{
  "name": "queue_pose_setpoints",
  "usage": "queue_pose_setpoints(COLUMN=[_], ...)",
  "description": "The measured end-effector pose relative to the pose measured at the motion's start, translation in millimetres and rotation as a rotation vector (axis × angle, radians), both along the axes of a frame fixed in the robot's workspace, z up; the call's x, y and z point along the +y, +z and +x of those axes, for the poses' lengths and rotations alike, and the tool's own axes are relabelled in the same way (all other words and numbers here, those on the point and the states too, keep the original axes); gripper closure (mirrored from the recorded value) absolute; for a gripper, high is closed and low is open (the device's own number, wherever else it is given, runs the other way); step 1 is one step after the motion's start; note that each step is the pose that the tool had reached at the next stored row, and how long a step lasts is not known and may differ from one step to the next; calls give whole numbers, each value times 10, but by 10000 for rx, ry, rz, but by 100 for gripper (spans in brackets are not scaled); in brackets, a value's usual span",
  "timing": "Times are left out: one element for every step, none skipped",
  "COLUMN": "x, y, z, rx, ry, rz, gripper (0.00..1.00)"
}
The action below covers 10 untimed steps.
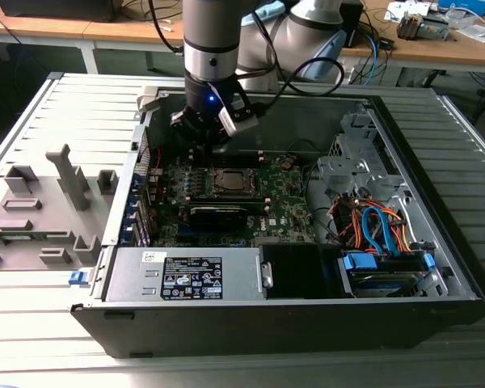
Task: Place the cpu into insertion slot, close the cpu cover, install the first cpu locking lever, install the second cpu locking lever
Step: 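Install the first cpu locking lever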
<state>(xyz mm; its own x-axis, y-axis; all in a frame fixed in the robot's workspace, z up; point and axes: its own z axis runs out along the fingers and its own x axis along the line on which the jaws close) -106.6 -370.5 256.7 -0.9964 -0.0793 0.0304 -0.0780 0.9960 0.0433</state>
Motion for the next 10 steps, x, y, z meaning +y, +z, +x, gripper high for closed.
queue_pose_setpoints(x=[2, 3, 4, 5, 6, 7, 8, 9, 9, 10], y=[0, 0, 0, 0, 0, 0, 0, 0, 0, 0], z=[-13, -26, -41, -52, -63, -76, -92, -99, -108, -121], rx=[-1, 0, 0, -1, -1, -1, -2, -2, -1, -2], ry=[0, 0, 0, -1, -1, -1, -2, -1, 0, 0], rz=[0, 0, 0, 0, 0, 0, 0, 0, 0, 0], gripper=[89, 89, 89, 89, 89, 89, 89, 89, 89, 89])
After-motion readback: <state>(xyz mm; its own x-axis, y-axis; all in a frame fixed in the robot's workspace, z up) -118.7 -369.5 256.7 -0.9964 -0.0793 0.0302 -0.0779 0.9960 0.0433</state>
